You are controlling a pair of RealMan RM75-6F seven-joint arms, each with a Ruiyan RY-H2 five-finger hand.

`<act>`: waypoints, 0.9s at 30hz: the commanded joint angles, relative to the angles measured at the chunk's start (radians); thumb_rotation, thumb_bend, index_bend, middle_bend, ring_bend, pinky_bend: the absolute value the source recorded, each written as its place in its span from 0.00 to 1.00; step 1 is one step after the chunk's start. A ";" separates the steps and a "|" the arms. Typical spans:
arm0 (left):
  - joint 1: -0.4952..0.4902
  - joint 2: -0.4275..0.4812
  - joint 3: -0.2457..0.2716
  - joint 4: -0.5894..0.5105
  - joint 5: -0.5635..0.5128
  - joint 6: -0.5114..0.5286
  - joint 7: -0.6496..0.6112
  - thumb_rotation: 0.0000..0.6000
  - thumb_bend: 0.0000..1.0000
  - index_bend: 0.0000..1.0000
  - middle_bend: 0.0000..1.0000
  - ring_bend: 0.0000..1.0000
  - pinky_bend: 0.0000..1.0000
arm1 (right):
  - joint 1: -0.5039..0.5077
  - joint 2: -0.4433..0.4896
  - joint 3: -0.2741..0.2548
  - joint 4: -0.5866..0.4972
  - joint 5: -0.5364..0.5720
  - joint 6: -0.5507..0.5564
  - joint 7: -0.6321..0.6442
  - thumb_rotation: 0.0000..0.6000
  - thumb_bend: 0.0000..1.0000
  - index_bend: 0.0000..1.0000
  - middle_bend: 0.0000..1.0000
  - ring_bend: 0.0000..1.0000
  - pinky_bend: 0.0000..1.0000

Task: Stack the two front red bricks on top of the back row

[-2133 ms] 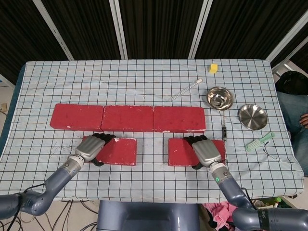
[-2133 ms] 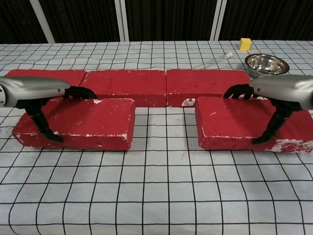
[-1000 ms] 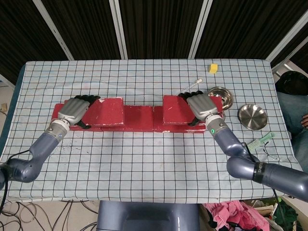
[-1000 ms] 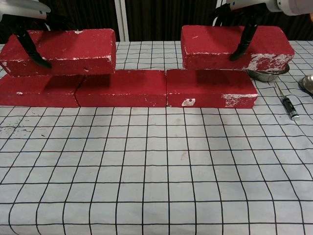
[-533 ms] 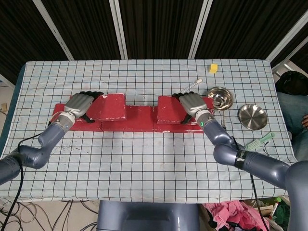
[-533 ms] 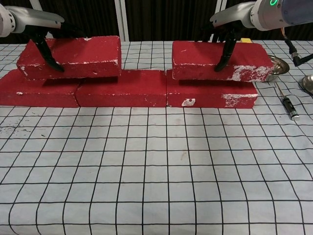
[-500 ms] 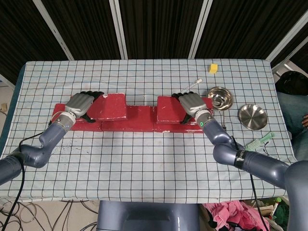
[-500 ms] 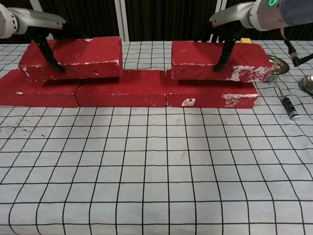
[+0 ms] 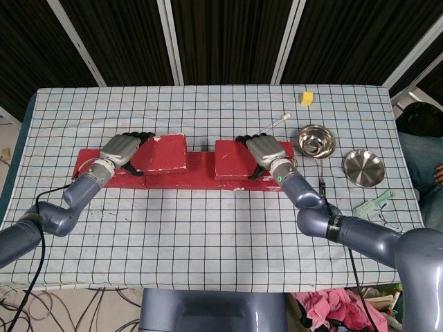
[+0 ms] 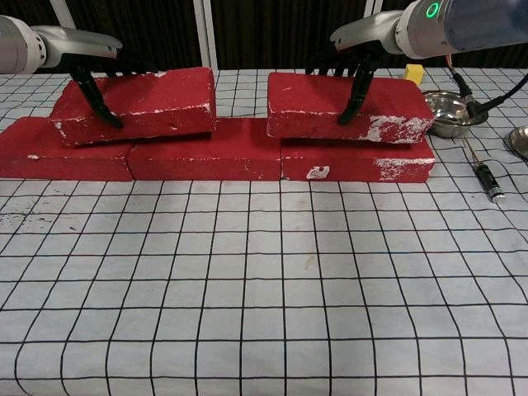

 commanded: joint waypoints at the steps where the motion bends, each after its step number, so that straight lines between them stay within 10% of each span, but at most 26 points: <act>1: -0.001 0.004 0.005 0.002 0.014 -0.004 -0.010 1.00 0.23 0.13 0.16 0.09 0.23 | 0.010 -0.016 -0.006 0.009 0.001 0.009 -0.001 1.00 0.14 0.13 0.17 0.17 0.15; 27: -0.014 0.086 0.011 -0.064 -0.024 -0.021 0.016 1.00 0.23 0.14 0.16 0.09 0.22 | 0.120 -0.111 -0.049 0.039 0.195 0.065 -0.088 1.00 0.14 0.13 0.17 0.17 0.15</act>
